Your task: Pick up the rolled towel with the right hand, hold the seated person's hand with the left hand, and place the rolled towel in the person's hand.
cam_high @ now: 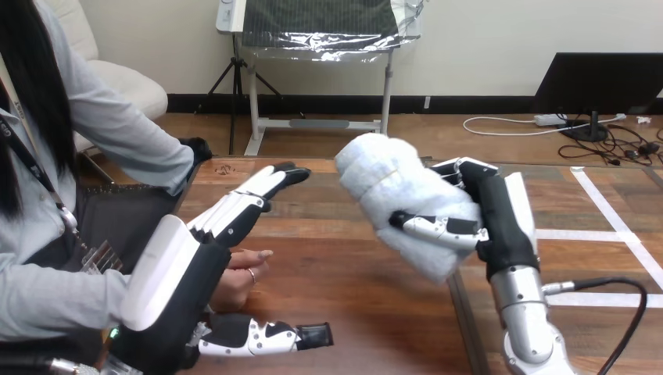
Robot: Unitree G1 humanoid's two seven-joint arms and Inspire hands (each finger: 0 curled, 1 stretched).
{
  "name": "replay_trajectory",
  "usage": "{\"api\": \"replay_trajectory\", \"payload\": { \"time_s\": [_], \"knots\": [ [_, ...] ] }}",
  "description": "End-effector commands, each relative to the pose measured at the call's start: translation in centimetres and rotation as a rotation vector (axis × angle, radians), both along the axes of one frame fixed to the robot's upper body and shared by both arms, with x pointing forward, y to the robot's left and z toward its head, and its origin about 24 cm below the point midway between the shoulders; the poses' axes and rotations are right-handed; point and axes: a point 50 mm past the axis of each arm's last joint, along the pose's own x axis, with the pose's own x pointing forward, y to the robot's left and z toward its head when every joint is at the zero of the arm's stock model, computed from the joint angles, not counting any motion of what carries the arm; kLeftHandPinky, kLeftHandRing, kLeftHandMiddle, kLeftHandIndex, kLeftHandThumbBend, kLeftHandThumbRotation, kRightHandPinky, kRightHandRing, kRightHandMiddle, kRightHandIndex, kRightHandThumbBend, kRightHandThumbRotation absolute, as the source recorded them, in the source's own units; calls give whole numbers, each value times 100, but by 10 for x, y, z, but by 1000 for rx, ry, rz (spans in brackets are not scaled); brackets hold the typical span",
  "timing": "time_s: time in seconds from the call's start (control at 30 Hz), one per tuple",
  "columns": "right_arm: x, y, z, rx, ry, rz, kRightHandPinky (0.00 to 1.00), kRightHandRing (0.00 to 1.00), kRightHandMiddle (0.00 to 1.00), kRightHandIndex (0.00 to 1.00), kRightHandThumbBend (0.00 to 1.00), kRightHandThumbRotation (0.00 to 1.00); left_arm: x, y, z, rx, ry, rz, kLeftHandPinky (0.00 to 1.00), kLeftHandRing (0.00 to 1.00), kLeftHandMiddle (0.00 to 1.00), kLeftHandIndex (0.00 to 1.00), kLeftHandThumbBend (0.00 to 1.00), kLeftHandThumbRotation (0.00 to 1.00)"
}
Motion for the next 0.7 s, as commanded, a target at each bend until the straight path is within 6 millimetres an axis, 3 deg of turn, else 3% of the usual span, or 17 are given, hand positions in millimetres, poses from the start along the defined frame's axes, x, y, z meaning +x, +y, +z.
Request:
{"api": "replay_trajectory", "payload": {
  "time_s": [0.0, 0.67],
  "knots": [
    [13, 10, 30, 57, -164, 25, 37, 43, 50, 50, 81, 0, 9, 7, 21, 45, -85, 13, 76, 87, 93, 89, 100, 36],
    [7, 20, 29, 195, -191, 64, 37, 44, 50, 49, 79, 0, 27, 42, 30, 230, -15, 118, 78, 87, 91, 90, 100, 28]
  ]
}}
